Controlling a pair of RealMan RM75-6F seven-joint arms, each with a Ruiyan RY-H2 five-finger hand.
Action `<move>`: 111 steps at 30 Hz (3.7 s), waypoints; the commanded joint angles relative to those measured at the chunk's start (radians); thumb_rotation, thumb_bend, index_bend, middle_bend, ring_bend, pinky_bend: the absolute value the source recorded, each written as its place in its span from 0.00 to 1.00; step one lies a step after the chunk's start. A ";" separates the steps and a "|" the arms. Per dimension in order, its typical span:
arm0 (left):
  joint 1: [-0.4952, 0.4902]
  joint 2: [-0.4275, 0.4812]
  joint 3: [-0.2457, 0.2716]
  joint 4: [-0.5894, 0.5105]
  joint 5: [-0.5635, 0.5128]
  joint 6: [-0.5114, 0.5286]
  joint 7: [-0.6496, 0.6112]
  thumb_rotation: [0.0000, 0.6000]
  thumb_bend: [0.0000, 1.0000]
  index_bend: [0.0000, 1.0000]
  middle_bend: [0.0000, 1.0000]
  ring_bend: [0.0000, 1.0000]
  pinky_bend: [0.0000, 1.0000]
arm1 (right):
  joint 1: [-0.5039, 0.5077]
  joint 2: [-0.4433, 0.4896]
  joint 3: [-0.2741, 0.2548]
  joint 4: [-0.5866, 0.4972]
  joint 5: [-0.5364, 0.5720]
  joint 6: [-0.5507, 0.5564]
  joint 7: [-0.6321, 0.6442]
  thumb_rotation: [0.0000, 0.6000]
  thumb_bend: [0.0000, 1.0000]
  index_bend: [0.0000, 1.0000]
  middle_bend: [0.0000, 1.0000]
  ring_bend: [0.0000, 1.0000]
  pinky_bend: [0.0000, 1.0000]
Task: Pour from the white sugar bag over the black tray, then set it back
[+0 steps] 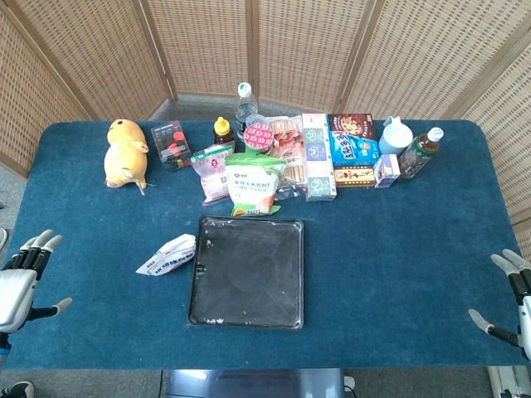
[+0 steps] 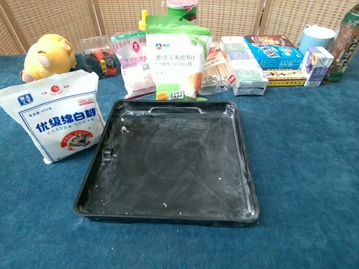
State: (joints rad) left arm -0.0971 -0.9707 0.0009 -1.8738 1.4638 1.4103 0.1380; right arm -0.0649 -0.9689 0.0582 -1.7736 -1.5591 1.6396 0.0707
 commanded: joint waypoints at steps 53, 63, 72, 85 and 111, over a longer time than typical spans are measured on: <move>-0.133 -0.790 -0.115 0.557 -0.043 -0.048 -0.227 1.00 0.04 0.00 0.00 0.00 0.06 | 0.002 0.038 -0.004 0.008 0.006 -0.015 0.104 0.92 0.13 0.17 0.11 0.16 0.20; -0.157 -0.845 -0.147 0.584 -0.082 -0.070 -0.196 1.00 0.06 0.00 0.00 0.00 0.06 | 0.000 0.045 -0.007 0.010 -0.002 -0.011 0.126 0.93 0.13 0.17 0.11 0.16 0.20; -0.186 -0.880 -0.179 0.610 -0.123 -0.095 -0.149 1.00 0.17 0.00 0.00 0.00 0.16 | -0.002 0.050 -0.010 0.011 -0.010 -0.007 0.142 0.92 0.13 0.17 0.11 0.16 0.21; -0.221 -0.946 -0.216 0.697 -0.128 -0.069 -0.140 1.00 0.40 0.62 0.43 0.44 0.49 | -0.001 0.051 -0.015 0.013 -0.021 -0.006 0.157 0.92 0.13 0.17 0.11 0.17 0.21; -0.240 -0.805 -0.179 0.715 0.069 0.094 -0.283 1.00 0.42 0.85 0.67 0.66 0.66 | 0.001 0.048 -0.015 0.013 -0.016 -0.006 0.156 0.92 0.13 0.17 0.11 0.17 0.22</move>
State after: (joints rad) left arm -0.3257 -1.8194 -0.1923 -1.1308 1.4927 1.4880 -0.1539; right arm -0.0638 -0.9206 0.0434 -1.7610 -1.5751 1.6336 0.2264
